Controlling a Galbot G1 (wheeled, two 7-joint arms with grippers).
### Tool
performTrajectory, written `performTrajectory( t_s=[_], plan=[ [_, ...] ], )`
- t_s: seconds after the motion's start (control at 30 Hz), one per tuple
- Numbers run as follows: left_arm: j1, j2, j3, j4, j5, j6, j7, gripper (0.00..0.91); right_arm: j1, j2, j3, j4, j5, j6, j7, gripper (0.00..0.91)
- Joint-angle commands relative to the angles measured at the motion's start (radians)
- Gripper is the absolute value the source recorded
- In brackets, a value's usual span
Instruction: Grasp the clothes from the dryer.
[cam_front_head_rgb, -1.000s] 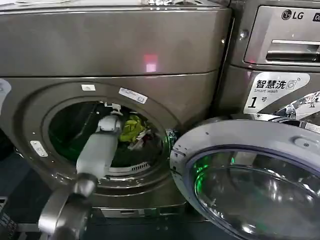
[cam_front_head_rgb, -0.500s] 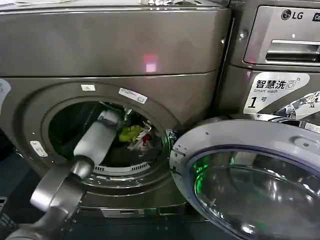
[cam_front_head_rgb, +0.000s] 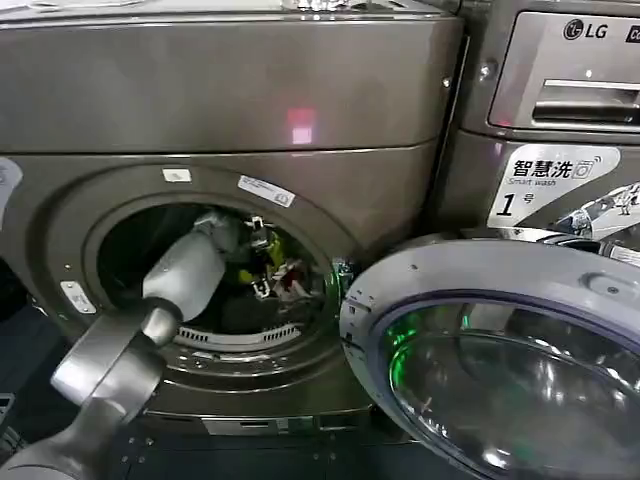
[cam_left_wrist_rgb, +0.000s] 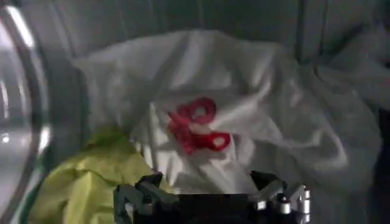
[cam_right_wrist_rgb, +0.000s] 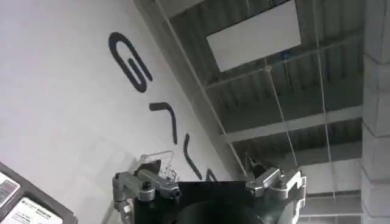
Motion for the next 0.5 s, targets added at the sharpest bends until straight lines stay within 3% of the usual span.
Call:
performTrajectory(
  t_s=[0.03,0.5],
  plan=[
    [0.013,-0.004,0.018,0.028,0.049,-0.011,0.012,0.907,0.002,-0.001,-0.004,-0.001,-0.004,0.001,-0.001,0.907],
    [0.049,-0.026,0.044,0.046,0.033,-0.013,-0.002,0.907,0.006,-0.002,-0.015,0.001,-0.012,0.002,0.0,0.907]
  ],
)
